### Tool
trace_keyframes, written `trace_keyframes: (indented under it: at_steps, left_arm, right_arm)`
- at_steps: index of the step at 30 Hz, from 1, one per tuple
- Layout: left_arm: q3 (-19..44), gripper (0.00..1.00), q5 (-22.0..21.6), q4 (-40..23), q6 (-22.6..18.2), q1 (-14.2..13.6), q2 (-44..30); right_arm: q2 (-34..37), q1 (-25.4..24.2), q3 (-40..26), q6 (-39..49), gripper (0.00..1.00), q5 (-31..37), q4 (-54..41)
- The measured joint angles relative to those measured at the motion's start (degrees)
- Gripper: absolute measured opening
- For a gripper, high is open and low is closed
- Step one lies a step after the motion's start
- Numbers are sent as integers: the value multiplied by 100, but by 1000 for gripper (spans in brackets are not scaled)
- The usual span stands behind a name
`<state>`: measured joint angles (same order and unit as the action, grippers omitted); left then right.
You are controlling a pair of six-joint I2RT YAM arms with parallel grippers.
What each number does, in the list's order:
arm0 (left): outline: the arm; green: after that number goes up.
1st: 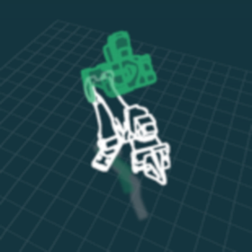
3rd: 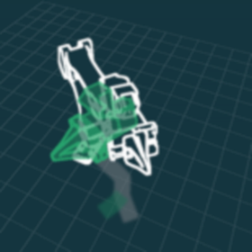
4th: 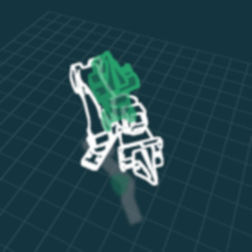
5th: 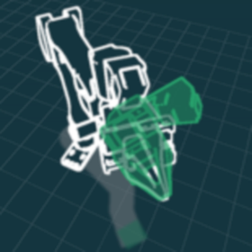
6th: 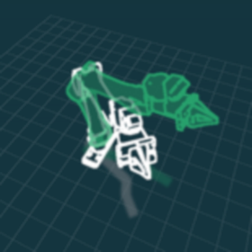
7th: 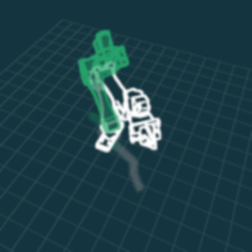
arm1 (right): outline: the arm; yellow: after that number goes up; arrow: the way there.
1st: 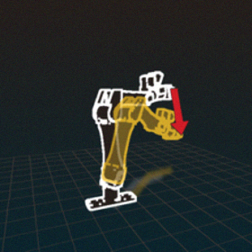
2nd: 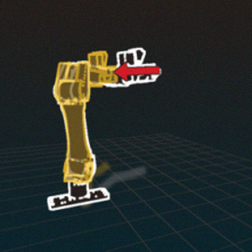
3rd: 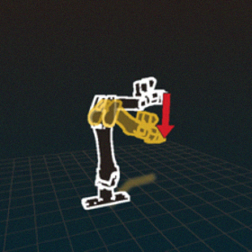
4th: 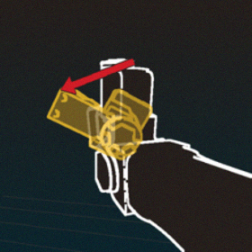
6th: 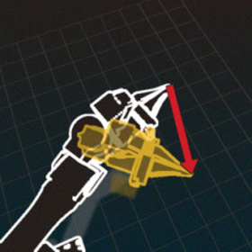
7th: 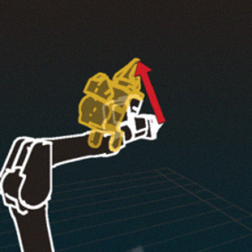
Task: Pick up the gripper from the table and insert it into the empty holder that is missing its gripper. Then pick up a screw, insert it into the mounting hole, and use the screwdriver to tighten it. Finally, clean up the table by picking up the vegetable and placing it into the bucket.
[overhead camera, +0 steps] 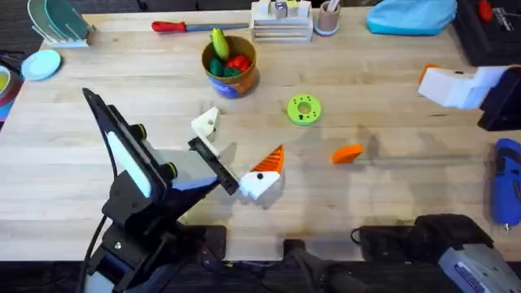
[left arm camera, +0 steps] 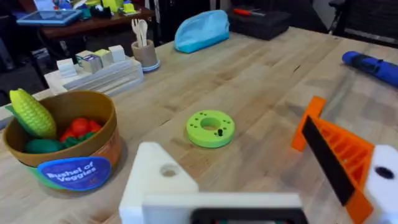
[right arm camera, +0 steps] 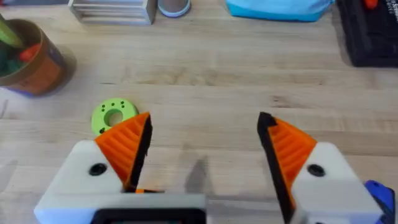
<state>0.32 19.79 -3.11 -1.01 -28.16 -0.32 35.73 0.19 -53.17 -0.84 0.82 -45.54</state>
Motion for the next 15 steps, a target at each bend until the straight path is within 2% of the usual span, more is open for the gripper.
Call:
trace_keyframes:
  at_steps: [9, 12, 15]
  left_arm:
    - [0, 993, 2, 0, 0, 0, 0]
    - [0, 993, 2, 0, 0, 0, 0]
    - [0, 992, 4, 0, 2, 0, 0]
  right_arm:
    - [0, 0, 0, -125, 992, -64, -90]
    - [17, 0, 0, -138, 992, -418, -144]
    - [231, 60, -33, 222, 992, -838, -501]
